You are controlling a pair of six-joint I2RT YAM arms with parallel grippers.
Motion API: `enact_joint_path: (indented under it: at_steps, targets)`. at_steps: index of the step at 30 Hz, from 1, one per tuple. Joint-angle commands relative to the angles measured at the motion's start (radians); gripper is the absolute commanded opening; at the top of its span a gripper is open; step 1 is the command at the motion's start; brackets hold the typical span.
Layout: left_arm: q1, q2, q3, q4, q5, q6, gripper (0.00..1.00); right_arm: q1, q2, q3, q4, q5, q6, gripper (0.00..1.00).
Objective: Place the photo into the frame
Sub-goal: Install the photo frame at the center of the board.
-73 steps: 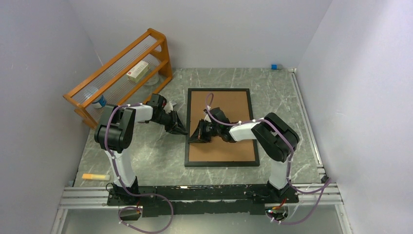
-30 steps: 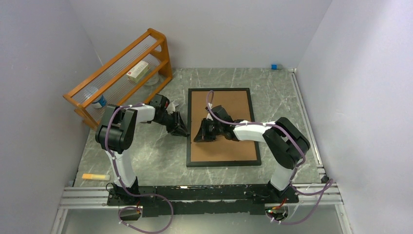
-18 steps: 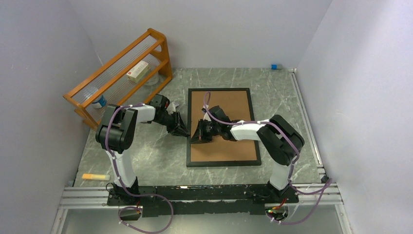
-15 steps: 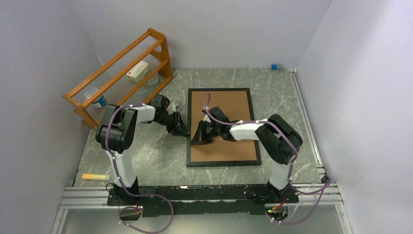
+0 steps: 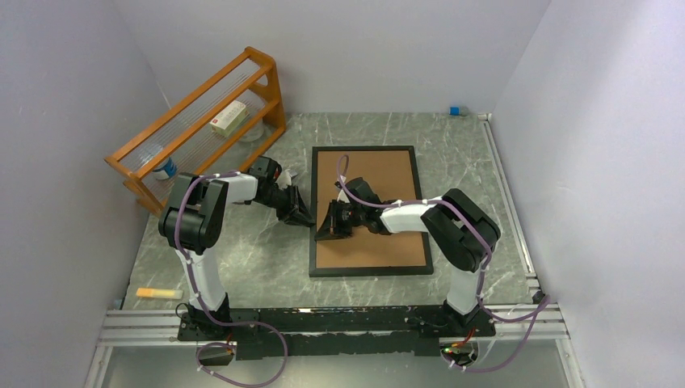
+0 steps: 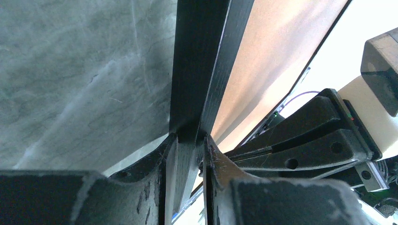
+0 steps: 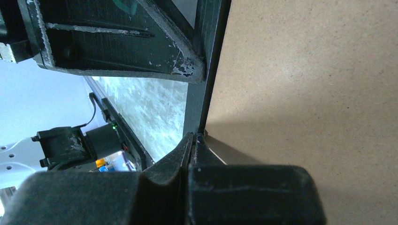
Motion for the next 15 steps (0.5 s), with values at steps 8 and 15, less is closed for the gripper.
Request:
enact_joint_path:
  at_steps: [8, 15]
  targets:
    - [-0.027, 0.094, -0.057, -0.091, -0.242, 0.068, 0.17, 0.001, -0.004, -0.001, 0.078, 0.011, -0.004, 0.0]
    - [-0.027, 0.095, -0.057, -0.089, -0.24, 0.067, 0.16, -0.001, 0.015, 0.006, 0.021, 0.068, 0.009, 0.0]
